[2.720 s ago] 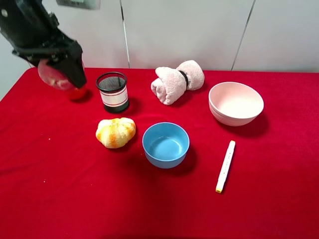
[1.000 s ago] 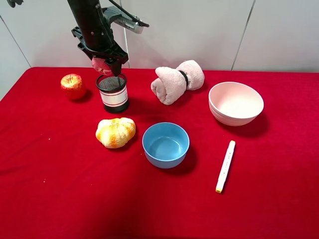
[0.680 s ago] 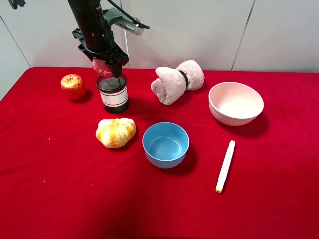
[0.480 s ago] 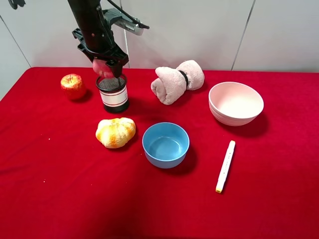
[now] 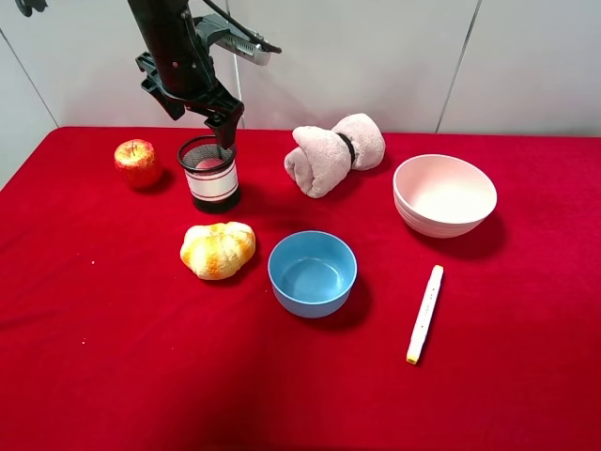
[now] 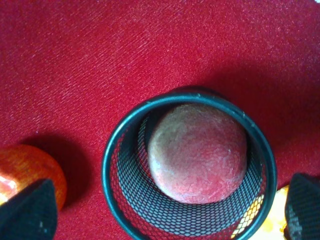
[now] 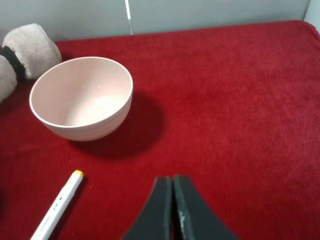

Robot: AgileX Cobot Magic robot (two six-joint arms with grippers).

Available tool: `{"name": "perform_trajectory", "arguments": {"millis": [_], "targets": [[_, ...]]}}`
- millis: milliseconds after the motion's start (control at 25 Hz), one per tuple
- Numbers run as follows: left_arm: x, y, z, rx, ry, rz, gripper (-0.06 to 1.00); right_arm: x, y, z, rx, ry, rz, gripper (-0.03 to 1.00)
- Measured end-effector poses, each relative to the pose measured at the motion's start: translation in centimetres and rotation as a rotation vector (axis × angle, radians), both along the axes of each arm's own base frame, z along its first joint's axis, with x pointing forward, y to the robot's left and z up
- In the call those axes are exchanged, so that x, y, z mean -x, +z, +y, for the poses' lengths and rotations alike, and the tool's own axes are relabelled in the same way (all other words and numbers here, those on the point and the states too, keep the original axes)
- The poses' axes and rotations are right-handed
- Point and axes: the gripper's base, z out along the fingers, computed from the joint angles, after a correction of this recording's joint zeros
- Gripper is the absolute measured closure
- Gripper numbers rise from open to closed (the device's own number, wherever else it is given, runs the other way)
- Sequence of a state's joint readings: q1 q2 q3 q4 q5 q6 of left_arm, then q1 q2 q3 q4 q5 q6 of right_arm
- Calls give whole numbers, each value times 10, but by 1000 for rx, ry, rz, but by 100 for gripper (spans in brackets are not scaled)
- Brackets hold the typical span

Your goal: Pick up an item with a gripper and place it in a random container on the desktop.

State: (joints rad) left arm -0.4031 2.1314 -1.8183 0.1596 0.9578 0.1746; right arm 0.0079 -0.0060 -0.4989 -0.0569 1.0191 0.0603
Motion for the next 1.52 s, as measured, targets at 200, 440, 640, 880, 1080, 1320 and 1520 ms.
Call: {"name": "perform_trajectory", "arguments": {"millis": [200, 440, 640, 880, 1080, 1320, 1520], "targets": [[0, 0, 0, 0, 0, -1, 5, 0, 0, 0, 0, 0, 0, 100], [3, 10, 2, 2, 2, -6, 5, 0, 0, 0, 0, 0, 0, 100], [12, 33, 5, 9, 9, -14, 5, 0, 0, 0, 0, 0, 0, 100], [25, 58, 11, 19, 62, -8, 5, 0, 0, 0, 0, 0, 0, 100], [40, 80, 17, 17, 89, 8, 6, 0, 0, 0, 0, 0, 0, 100], [53, 110, 23, 55, 112, -53, 7, 0, 0, 0, 0, 0, 0, 100], [71, 140, 24, 151, 118, -94, 9, 0, 0, 0, 0, 0, 0, 100]]}}
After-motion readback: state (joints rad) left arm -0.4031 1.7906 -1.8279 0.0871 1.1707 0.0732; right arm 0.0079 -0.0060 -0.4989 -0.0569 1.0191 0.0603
